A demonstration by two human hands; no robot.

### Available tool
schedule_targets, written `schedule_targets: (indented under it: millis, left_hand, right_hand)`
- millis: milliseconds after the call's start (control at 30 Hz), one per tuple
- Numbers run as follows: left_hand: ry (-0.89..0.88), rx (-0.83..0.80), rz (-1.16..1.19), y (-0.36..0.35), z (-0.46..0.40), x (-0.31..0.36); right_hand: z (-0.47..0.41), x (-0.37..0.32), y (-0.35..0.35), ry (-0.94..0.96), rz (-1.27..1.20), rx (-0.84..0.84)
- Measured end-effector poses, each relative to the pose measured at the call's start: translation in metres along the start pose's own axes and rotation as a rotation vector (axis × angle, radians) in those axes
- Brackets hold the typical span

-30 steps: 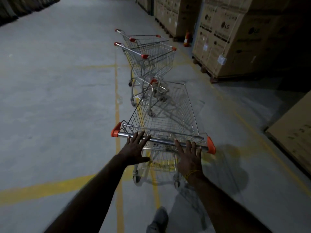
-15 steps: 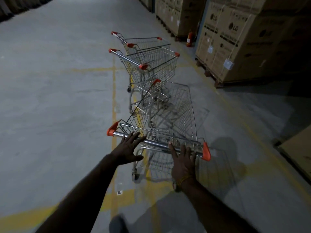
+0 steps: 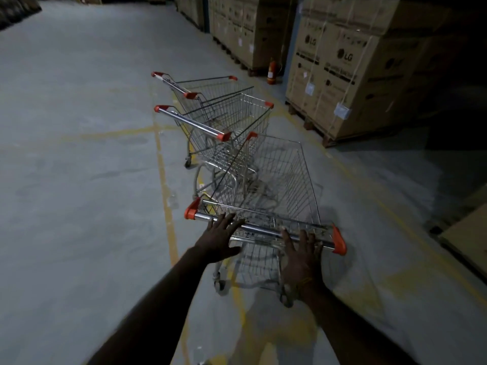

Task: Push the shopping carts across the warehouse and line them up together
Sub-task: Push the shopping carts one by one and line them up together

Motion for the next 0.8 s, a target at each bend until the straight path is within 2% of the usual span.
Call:
schedule_targets:
  millis: [167,567,800]
  left_hand:
    - [-0.015,0.009,0.007,0.017,-0.039,-0.056]
    - [0.014,0.067,0.021,0.050,-0.136,-0.170]
    - [-0.020,0.022,-0.015,0.070,-0.199,-0.222]
  right_hand:
    - [-0.042,-0.041,0.002,-0.007,-0.017,0.002]
    - [-0.149,-0.143,-0.016,-0.126,-0.089,0.152]
    - [-0.213,-0.184,-0.019,-0.167,-0.156,0.206]
Point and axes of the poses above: each hand's wrist, its own z-axis away from the middle knuckle, its own y-axis out of the back of the hand, x = y × z, the point moved 4 cm from there along -z, towards the middle knuckle, and after that the axes turned 2 degrees about -z, right-handed, at the moved point
